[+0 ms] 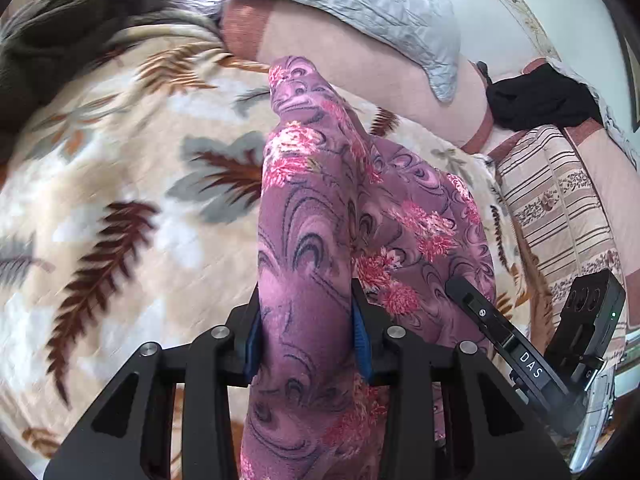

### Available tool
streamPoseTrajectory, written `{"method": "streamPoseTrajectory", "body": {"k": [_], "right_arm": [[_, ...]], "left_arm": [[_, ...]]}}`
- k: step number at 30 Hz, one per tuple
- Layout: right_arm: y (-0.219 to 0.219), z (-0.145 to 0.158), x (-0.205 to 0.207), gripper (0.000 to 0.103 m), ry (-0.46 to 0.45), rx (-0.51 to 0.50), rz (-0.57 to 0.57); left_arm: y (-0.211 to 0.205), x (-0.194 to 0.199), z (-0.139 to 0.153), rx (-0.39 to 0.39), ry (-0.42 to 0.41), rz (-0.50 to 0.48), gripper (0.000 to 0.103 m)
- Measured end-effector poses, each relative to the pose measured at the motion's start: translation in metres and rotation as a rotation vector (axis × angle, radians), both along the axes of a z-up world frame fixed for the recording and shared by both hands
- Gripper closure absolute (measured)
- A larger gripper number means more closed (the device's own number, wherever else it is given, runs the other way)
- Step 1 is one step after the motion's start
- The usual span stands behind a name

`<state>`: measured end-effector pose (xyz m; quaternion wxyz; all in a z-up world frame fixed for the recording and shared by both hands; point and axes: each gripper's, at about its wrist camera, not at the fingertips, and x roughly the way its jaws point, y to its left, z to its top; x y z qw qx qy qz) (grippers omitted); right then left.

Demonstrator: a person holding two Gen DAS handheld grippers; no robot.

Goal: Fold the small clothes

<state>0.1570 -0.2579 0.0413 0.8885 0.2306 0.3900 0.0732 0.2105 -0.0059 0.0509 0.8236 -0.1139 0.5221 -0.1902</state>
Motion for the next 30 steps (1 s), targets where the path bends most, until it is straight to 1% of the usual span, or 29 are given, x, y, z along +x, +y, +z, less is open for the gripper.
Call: {"method": "streamPoseTrajectory", "body": {"k": [4,7,8,9,10,11,12,13,15,17,18,20,22,23,24,25,27,28,29,30], "right_arm": [[0.024,-0.013,-0.019,0.079,0.016,0.025,0.030],[0.035,-0.036,-0.029,0.078,0.054,0.048,0.038],[0.038,-0.050,-0.031,0.078,0.088,0.047,0.038],[0.040,-0.059,-0.032,0.078,0.116,0.043,0.038],[0.043,-0.074,-0.032,0.077,0.167,0.024,0.035],[0.042,-0.082,-0.035,0.071,0.169,0.024,0.031],[0.038,-0.082,-0.039,0.071,0.156,0.051,0.025],[0.034,-0.081,-0.040,0.070,0.156,0.074,0.019],[0.022,-0.074,-0.038,0.068,0.150,0.098,-0.009],[0.009,-0.060,-0.030,0.067,0.104,0.096,-0.068],[0.006,-0.057,-0.024,0.067,0.091,0.114,-0.078],[0.005,-0.058,-0.009,0.067,0.106,0.138,-0.075],[0.010,-0.066,0.012,0.067,0.142,0.105,-0.083],[0.011,-0.070,0.019,0.069,0.151,0.090,-0.082],[0.014,-0.072,0.026,0.076,0.160,0.080,-0.068],[0.018,-0.070,0.030,0.103,0.141,0.075,-0.042],[0.025,-0.055,0.031,0.103,0.039,0.048,-0.004],[0.026,-0.049,0.031,0.103,0.004,0.038,0.008],[0.025,-0.048,0.032,0.103,-0.007,0.025,0.004],[0.022,-0.053,0.036,0.103,0.013,0.006,-0.019]], "left_arm": [[0.026,-0.020,-0.009,0.007,0.013,0.018,0.068],[0.042,-0.033,-0.031,0.017,0.043,0.027,0.066],[0.046,-0.037,-0.043,0.027,0.065,0.030,0.066],[0.050,-0.039,-0.061,0.044,0.108,0.037,0.066],[0.052,-0.040,-0.071,0.059,0.131,0.043,0.063],[0.056,-0.042,-0.081,0.060,0.145,0.050,0.058],[0.063,-0.045,-0.085,0.013,0.134,0.050,0.057],[0.068,-0.047,-0.084,-0.013,0.133,0.050,0.057],[0.073,-0.046,-0.074,-0.032,0.122,0.052,0.058],[0.074,-0.041,-0.059,-0.040,0.068,0.057,0.059],[0.072,-0.035,-0.050,-0.046,0.043,0.060,0.059],[0.066,-0.022,-0.044,-0.069,0.026,0.055,0.059],[0.054,-0.005,-0.046,-0.051,0.030,0.048,0.059],[0.048,0.002,-0.050,-0.028,0.042,0.045,0.059],[0.042,0.011,-0.055,-0.007,0.054,0.046,0.059],[0.039,0.014,-0.058,0.001,0.053,0.049,0.059],[0.037,0.023,-0.063,0.019,0.042,0.057,0.058],[0.037,0.026,-0.066,0.026,0.039,0.062,0.055],[0.037,0.029,-0.071,0.042,0.034,0.071,0.052],[0.038,0.034,-0.080,0.068,0.042,0.080,0.050]]}}
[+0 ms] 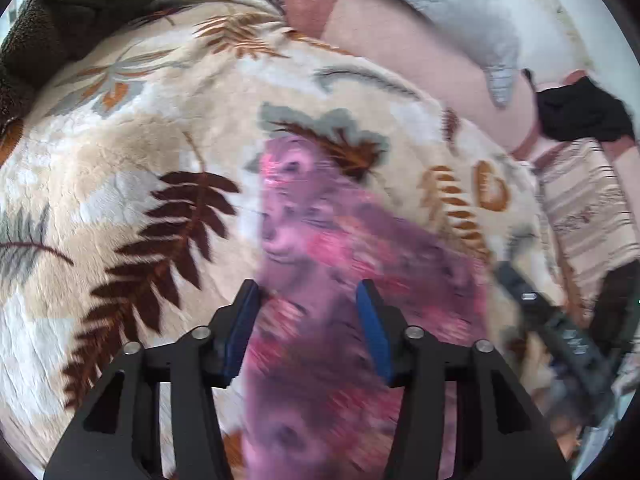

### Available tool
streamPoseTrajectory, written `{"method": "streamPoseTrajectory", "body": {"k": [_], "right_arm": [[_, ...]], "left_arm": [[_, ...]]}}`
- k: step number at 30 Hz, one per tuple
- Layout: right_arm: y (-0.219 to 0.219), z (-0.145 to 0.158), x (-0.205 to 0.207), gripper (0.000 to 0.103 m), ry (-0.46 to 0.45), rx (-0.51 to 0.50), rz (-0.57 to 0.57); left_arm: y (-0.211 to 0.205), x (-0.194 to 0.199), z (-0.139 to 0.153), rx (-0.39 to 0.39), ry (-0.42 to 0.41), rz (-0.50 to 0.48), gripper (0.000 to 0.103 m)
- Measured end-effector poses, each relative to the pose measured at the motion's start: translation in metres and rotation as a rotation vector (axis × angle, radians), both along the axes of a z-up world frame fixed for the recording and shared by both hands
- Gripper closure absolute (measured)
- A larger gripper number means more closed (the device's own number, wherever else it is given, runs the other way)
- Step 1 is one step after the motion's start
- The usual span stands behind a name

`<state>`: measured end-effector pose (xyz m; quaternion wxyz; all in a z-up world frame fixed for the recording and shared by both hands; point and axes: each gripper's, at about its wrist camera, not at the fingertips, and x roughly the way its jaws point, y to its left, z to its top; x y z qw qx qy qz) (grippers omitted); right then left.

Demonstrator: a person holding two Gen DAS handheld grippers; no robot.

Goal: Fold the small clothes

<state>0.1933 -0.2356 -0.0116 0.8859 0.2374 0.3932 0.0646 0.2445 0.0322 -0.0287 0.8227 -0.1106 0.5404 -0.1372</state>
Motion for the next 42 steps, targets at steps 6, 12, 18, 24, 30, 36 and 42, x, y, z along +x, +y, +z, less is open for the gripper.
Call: {"method": "streamPoseTrajectory", "body": {"k": [6,12,18,24,30,36,42], "right_arm": [[-0.028,-0.022,0.007,0.089,0.092,0.129,-0.078],[-0.012,-0.029,0.015,0.094,0.125,0.057,-0.013],[-0.014,-0.043,0.022,0.098,0.156,-0.083,-0.014],[-0.015,-0.002,-0.018,0.088,0.006,-0.002,0.047],[0.017,-0.046,-0.046,0.085,0.089,-0.112,0.164],[0.026,-0.006,-0.074,0.080,0.039,-0.047,0.200],[0.048,-0.025,-0.102,0.078,0.082,-0.194,0.257]], "left_arm": [[0.025,0.008,-0.017,-0.122,0.096,0.040,0.043],[0.019,0.003,0.003,-0.145,0.053,0.033,0.044],[0.008,0.015,-0.025,-0.037,0.088,0.012,0.037],[0.018,-0.011,0.020,-0.023,-0.003,-0.031,0.040],[0.007,-0.059,-0.006,0.095,-0.026,-0.128,0.035],[0.030,-0.083,0.021,0.050,-0.050,-0.099,0.037],[0.017,-0.121,-0.008,0.189,-0.064,-0.192,0.030]]}}
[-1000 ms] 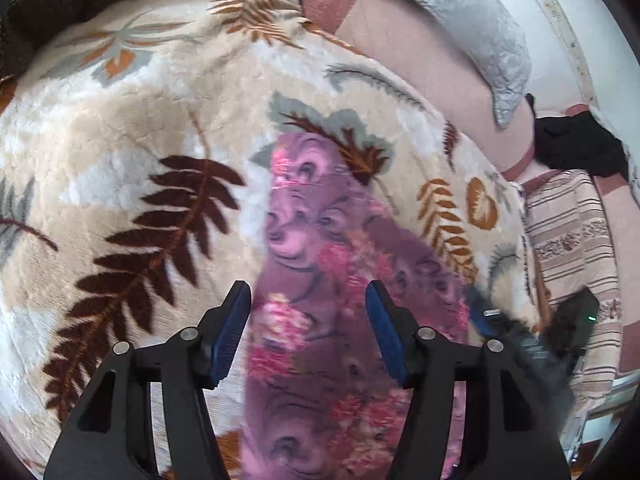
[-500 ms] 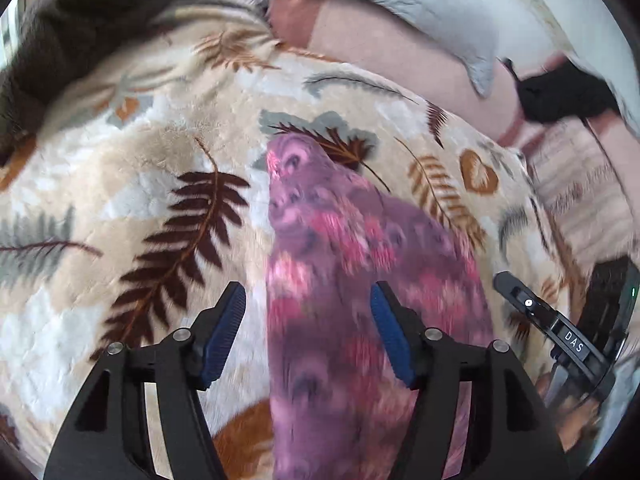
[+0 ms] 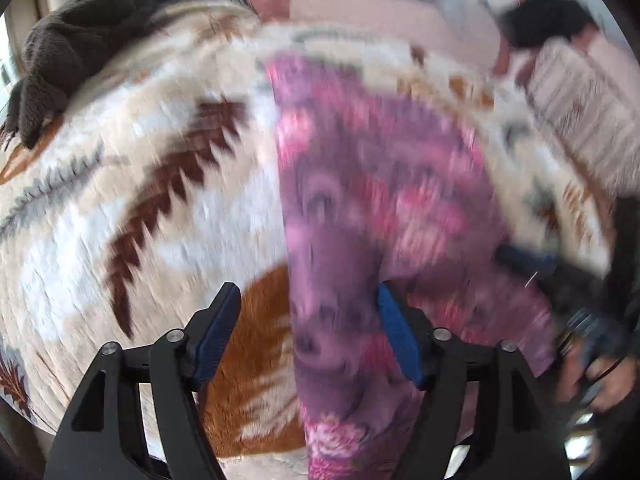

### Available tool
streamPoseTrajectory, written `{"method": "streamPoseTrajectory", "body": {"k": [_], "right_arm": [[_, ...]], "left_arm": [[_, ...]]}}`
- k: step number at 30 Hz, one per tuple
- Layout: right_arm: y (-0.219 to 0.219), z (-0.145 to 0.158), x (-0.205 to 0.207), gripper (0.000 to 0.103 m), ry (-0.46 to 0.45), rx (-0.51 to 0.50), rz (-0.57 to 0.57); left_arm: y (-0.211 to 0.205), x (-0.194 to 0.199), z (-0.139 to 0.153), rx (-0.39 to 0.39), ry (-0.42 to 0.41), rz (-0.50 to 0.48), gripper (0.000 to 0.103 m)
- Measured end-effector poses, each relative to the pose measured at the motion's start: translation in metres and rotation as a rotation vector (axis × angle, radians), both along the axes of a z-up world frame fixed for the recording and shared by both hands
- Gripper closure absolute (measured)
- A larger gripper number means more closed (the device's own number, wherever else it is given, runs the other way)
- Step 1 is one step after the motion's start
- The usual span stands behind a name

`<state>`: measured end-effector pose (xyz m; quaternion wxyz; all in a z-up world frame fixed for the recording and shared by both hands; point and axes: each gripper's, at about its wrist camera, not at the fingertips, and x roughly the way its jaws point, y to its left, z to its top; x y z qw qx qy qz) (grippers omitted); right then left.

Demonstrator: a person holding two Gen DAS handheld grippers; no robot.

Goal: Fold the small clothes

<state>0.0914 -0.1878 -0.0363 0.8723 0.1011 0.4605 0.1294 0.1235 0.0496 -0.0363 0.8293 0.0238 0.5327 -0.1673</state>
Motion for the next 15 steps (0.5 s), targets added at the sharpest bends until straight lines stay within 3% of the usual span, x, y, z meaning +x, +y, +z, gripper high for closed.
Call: {"method": "streamPoseTrajectory", "body": {"k": [3,6,8,11,15], "right_arm": [[-0.003,0.019,-0.009,0.074,0.044,0.039,-0.042],[0.000,0.027,-0.029,0.073,0.028,0.082,0.018],[0.001,0.015,-0.038,0.072,0.053,0.037,0.034],[0.009,0.001,-0.044,0.072,0.061,-0.117,0.043],[0.003,0.019,-0.065,0.072,0.049,-0.081,0.044]], "left_arm": [[0.014,-0.010,0.011,-0.065,0.023,0.038,0.032],[0.020,-0.027,0.019,-0.064,-0.002,0.037,0.031],[0.018,-0.034,0.009,-0.035,0.004,0.029,0.031],[0.014,-0.041,-0.007,0.015,0.002,0.018,0.029],[0.011,-0.058,0.012,0.020,-0.030,-0.024,0.029]]}}
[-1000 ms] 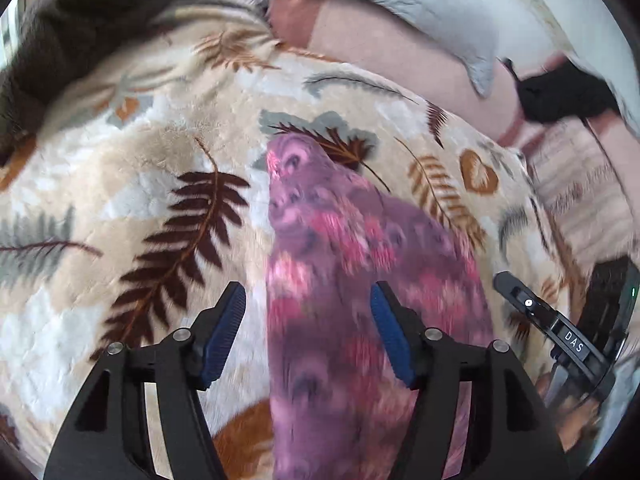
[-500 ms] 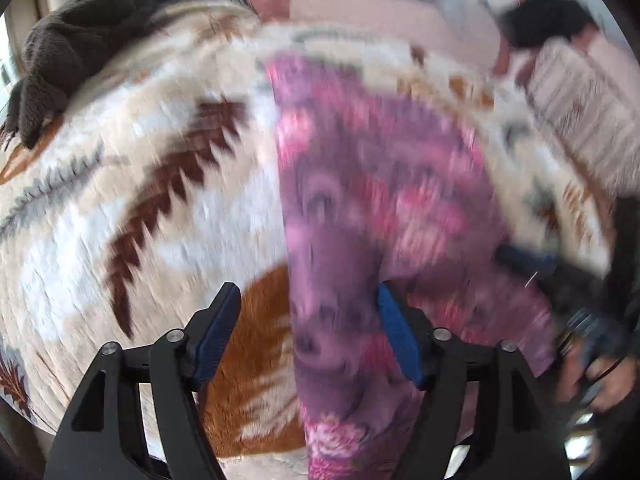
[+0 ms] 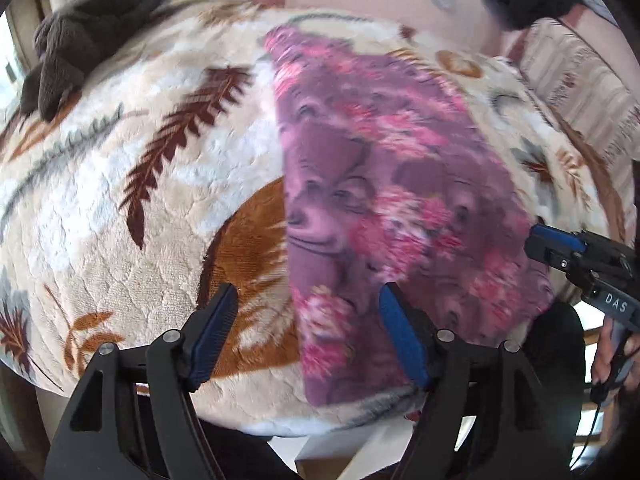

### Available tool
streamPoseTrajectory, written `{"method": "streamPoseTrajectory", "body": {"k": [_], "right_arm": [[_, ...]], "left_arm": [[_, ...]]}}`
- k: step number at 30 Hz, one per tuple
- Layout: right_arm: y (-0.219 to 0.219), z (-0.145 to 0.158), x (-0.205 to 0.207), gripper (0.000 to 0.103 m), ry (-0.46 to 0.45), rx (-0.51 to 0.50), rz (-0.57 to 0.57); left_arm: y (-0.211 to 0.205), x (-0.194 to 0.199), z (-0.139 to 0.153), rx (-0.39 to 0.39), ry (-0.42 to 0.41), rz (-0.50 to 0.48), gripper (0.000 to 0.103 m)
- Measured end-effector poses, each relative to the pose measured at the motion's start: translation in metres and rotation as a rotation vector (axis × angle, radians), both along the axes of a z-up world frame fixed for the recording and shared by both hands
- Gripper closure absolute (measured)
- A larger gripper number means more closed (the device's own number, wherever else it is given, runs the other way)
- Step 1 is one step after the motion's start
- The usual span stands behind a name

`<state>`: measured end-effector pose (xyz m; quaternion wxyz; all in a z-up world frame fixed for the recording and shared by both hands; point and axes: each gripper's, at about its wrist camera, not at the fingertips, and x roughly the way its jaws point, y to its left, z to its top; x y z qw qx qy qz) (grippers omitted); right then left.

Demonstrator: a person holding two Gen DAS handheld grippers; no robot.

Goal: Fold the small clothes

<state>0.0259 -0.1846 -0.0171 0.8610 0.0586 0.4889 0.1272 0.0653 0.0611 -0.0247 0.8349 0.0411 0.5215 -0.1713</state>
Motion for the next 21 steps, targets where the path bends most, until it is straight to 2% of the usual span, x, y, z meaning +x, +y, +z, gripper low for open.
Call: {"method": "streamPoseTrajectory", "body": {"k": [2,4,5,6,12,17,21], "right_arm": [[-0.002,-0.010,-0.003,0.072,0.025,-0.030,-0.004],[-0.006,-0.036,-0.002,0.069,0.092,-0.060,-0.024],[-0.010,-0.035,-0.005,0.069,0.073,-0.032,-0.042],[-0.013,-0.033,-0.003,0.069,0.090,-0.004,-0.065],[-0.014,-0.007,0.008,0.064,0.019,0.019,-0.101],[-0.014,-0.009,0.032,0.064,0.025,0.051,-0.145],[-0.021,-0.015,0.042,0.064,0.019,0.113,-0.185]], "left_arm": [[-0.002,-0.007,-0.005,0.029,-0.013,-0.009,0.029],[-0.003,-0.006,-0.019,0.047,0.015,-0.003,0.028],[-0.002,-0.004,-0.021,0.033,0.019,0.015,0.028],[0.000,-0.004,-0.018,0.019,0.021,0.026,0.028],[-0.001,-0.001,-0.013,0.016,0.030,0.027,0.028],[-0.001,0.000,-0.011,0.009,0.042,0.030,0.028],[-0.003,0.003,0.000,0.011,0.004,0.021,0.028]]}}
